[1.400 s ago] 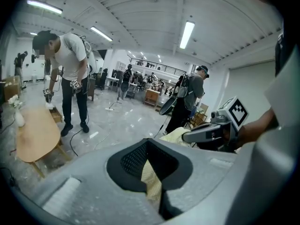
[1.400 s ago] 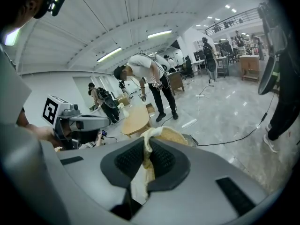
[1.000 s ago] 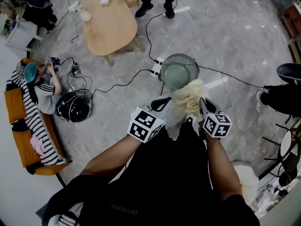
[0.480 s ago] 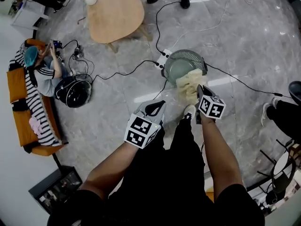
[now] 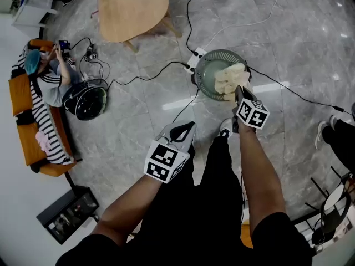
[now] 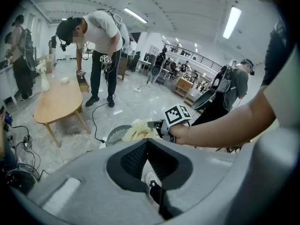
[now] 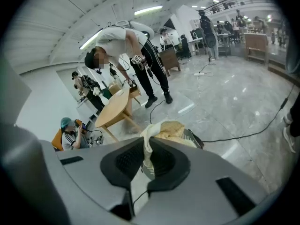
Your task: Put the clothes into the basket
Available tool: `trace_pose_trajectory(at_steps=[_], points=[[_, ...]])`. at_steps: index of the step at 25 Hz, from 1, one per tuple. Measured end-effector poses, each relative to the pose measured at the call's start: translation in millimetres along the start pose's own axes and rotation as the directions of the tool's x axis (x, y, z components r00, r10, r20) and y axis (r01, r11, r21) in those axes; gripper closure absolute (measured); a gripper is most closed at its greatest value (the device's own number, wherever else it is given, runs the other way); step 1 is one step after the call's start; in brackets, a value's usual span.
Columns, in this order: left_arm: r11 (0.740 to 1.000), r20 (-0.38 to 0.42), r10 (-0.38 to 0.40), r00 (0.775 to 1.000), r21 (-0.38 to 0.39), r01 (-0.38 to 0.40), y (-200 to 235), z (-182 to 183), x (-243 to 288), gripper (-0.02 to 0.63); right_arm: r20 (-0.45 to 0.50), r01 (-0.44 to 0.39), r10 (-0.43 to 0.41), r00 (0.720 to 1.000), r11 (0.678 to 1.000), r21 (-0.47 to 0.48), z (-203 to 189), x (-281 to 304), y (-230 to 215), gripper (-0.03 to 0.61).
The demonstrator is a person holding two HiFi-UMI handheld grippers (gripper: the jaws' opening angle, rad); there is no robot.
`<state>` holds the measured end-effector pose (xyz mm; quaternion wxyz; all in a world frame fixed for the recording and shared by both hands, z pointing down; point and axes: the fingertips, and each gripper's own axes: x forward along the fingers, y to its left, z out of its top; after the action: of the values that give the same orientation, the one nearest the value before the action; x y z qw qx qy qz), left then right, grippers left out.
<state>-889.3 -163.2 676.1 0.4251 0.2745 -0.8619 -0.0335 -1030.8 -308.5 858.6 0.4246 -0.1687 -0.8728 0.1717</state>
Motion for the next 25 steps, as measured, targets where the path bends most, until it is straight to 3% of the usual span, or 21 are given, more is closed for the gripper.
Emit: trace_pose_trajectory(at_steps=[4,7,11,13,18,21,22,24,25], points=[[1.000,-0.026,-0.004,1.000,0.002,0.004,2,-11,9,0.614,-0.132,0.060,-0.055,0.990,0.997,0.040,-65,21,-25,0.541],[1.000,-0.048,-0.024,0.999,0.009,0.024,-3,-20,15,0.614,-0.271,0.105,-0.093,0.958,0.994,0.030,-127,16,-38,0.541],[0.998,-0.069,-0.054,0.996,0.030,0.056,-9,-23,19,0.614,-0.403,0.107,-0.080,0.912,0.993,0.043,-190,3,-39,0.541],[0.997,-0.079,-0.066,0.995,0.039,0.069,-11,-25,19,0.614,-0.418,0.107,-0.072,0.906,0.992,0.061,-203,0,-38,0.541],[0.995,-0.098,-0.080,0.992,0.058,0.086,-13,-31,19,0.614,-0.366,0.103,-0.061,0.929,0.990,0.098,-191,12,-34,0.541],[0.995,-0.106,-0.077,0.991,0.061,0.083,-9,-34,18,0.614,-0.394,0.094,-0.057,0.917,0.993,0.077,-192,23,-28,0.540],[0.995,-0.105,-0.076,0.992,0.061,0.082,-7,-34,17,0.614,-0.420,0.077,-0.040,0.906,0.994,0.071,-196,27,-24,0.530],[0.995,-0.102,-0.075,0.992,0.060,0.081,-5,-33,14,0.614,-0.473,0.015,0.011,0.881,0.999,0.050,-206,30,-10,0.378],[0.995,-0.100,-0.075,0.992,0.060,0.081,-4,-33,12,0.614,-0.494,-0.014,0.026,0.869,1.000,0.027,-210,29,-3,0.346]])
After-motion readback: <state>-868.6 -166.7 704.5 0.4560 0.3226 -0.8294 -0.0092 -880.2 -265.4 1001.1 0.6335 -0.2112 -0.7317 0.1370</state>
